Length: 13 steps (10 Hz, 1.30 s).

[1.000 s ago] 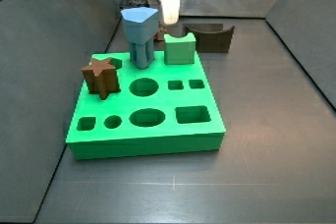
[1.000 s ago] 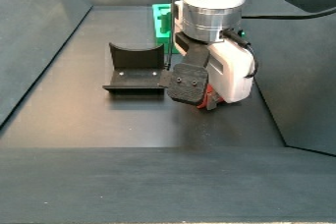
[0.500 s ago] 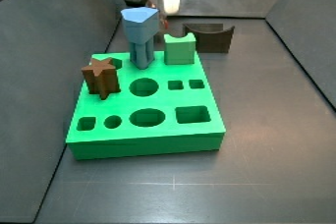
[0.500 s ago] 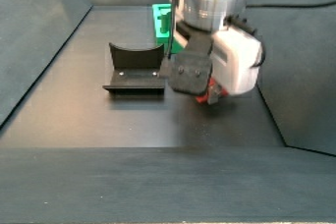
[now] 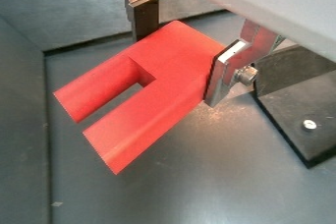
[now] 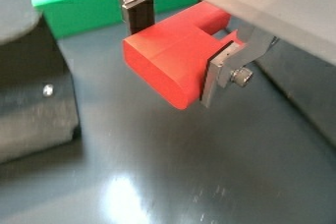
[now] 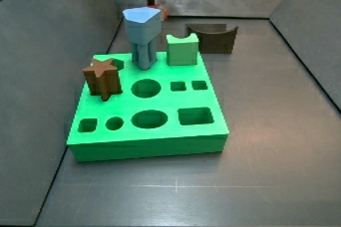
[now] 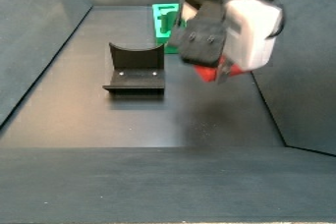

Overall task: Pick up the square-circle object. Move up. Rotate the square-circle object. Place the square-circle object on the fixture. Regrasp the square-circle object. Move to above the board. Insert the square-circle object.
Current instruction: Rotate the square-circle object.

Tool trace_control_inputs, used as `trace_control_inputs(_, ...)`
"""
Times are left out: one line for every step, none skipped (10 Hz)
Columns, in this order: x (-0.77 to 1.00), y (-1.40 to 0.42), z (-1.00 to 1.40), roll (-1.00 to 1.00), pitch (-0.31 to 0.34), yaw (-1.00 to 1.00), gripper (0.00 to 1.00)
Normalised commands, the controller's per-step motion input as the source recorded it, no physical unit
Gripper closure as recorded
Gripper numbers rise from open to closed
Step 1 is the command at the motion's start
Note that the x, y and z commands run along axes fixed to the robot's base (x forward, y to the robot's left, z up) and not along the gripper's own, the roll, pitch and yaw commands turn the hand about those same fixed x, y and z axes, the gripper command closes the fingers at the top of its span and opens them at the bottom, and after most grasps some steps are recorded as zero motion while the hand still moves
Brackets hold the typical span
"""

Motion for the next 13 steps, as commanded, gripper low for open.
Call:
trace_control_inputs(-0.12, -0.10, 0.53, 0.07, 0.010, 0.01, 1.00)
trace_control_inputs(-0.06, -0.05, 0.36, 0.10, 0.069, 0.01, 1.00)
trace_control_inputs(-0.03, -0.03, 0.24, 0.11, 0.102, 0.02, 1.00)
trace_control_inputs(0.00, 0.00, 0.00, 0.00, 0.000, -1.00, 1.00)
trace_control_inputs(0.01, 0.00, -0.08, 0.00, -0.004, -1.00, 1.00)
trace_control_inputs(0.02, 0.02, -0.06, -0.01, -0.007, -1.00, 1.00)
trace_control_inputs(0.02, 0.02, -0.05, -0.01, -0.008, -1.00, 1.00)
trace_control_inputs(0.03, 0.02, -0.04, -0.01, -0.008, -1.00, 1.00)
trace_control_inputs(0.03, 0.02, -0.04, -0.01, -0.009, -1.00, 1.00)
trace_control_inputs(0.03, 0.02, -0.04, -0.01, -0.010, -1.00, 1.00)
trace_control_inputs(0.03, 0.02, -0.03, -0.01, -0.010, -1.00, 1.00)
trace_control_inputs(0.03, 0.02, -0.03, -0.01, -0.011, -1.00, 1.00)
trace_control_inputs(0.03, 0.02, -0.03, -0.02, -0.011, -1.00, 1.00)
